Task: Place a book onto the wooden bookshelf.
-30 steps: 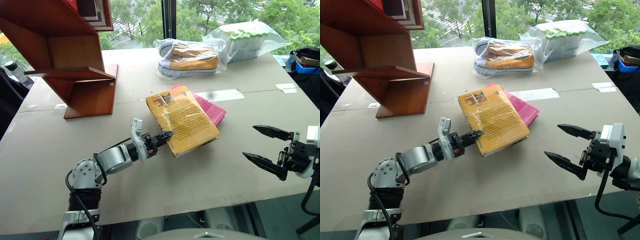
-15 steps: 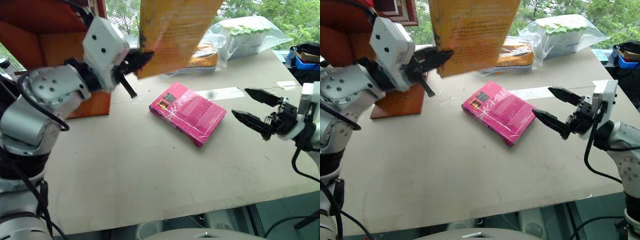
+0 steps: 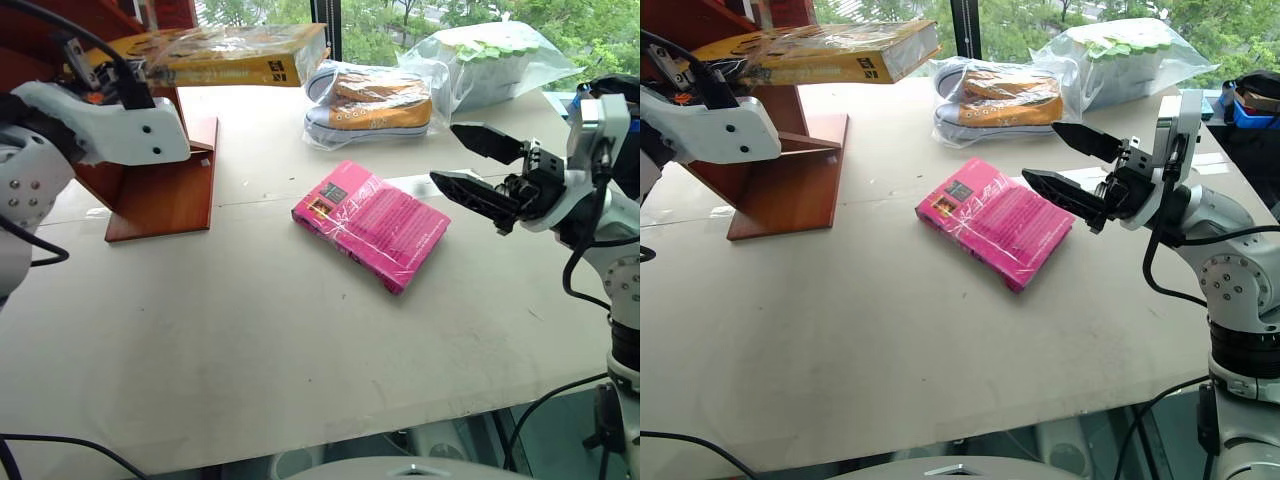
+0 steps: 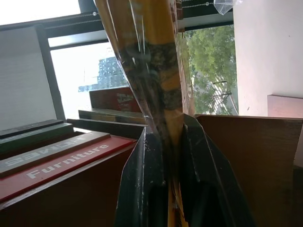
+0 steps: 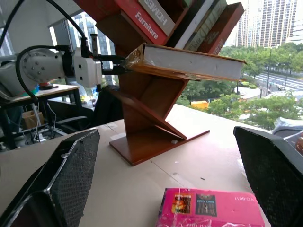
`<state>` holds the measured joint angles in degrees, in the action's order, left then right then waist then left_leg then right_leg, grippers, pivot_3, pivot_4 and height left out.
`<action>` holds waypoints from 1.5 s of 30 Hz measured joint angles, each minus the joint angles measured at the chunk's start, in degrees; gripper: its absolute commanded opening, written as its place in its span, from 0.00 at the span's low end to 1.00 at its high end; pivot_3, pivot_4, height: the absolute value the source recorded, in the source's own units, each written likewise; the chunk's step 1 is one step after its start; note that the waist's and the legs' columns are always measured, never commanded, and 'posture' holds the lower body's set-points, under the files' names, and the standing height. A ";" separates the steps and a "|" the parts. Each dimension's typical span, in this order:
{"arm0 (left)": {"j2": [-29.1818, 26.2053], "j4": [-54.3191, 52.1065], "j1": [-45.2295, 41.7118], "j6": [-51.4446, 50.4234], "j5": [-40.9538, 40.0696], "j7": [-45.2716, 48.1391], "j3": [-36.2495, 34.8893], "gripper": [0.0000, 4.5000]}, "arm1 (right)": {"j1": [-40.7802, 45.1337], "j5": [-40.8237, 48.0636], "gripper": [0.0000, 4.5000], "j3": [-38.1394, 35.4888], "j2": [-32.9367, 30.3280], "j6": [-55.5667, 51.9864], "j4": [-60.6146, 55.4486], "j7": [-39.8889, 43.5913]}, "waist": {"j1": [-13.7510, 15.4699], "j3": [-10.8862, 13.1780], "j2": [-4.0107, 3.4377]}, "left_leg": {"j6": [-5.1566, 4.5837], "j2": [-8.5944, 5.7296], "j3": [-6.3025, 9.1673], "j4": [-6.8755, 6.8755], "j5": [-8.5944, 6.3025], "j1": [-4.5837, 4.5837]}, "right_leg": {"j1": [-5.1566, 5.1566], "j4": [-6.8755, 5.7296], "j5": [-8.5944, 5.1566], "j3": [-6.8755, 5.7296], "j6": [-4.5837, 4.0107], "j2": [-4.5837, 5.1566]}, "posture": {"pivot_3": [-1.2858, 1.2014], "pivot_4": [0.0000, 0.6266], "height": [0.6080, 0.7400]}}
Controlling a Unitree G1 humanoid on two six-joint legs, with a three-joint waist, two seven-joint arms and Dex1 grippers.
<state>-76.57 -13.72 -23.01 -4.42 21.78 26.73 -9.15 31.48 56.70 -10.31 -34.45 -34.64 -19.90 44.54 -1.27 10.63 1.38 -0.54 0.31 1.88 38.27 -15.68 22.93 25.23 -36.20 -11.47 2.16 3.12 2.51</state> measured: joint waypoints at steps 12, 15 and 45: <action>5.20 -5.06 7.03 -3.12 4.13 1.67 -7.82 0.01 | 1.46 4.77 1.00 -0.16 1.05 -3.14 -0.12 -1.33 | -1.82 0.02 0.00 | -0.01 0.17 -0.10 0.09 0.01 -0.10 | 0.39 -0.79 0.06 0.28 -0.13 -0.27 | 0.52 0.24 1.00; 8.02 -8.29 8.03 -6.64 5.04 3.11 -8.52 0.01 | 1.51 4.71 1.00 -0.18 1.00 -3.23 -0.04 -1.34 | -1.82 0.02 -0.01 | 0.00 0.16 -0.11 0.14 0.01 -0.11 | 0.38 -0.84 0.06 0.31 -0.13 -0.27 | 0.52 0.24 1.00; 0.74 7.11 16.63 -2.34 8.21 16.73 -18.73 0.01 | 2.90 -0.21 1.00 0.32 2.92 -2.41 2.16 -0.62 | -1.21 -0.01 0.03 | 0.00 0.15 -0.10 0.22 0.01 -0.10 | 0.38 -0.91 0.08 0.30 -0.16 -0.25 | 0.52 0.24 1.00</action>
<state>-75.83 -6.61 -6.38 -6.75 29.99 43.46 -27.88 34.39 56.50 -9.99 -31.53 -37.05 -17.74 43.92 -2.47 10.62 1.42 -0.54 0.47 1.78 38.49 -15.67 22.83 25.61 -37.11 -11.39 2.47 2.97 2.26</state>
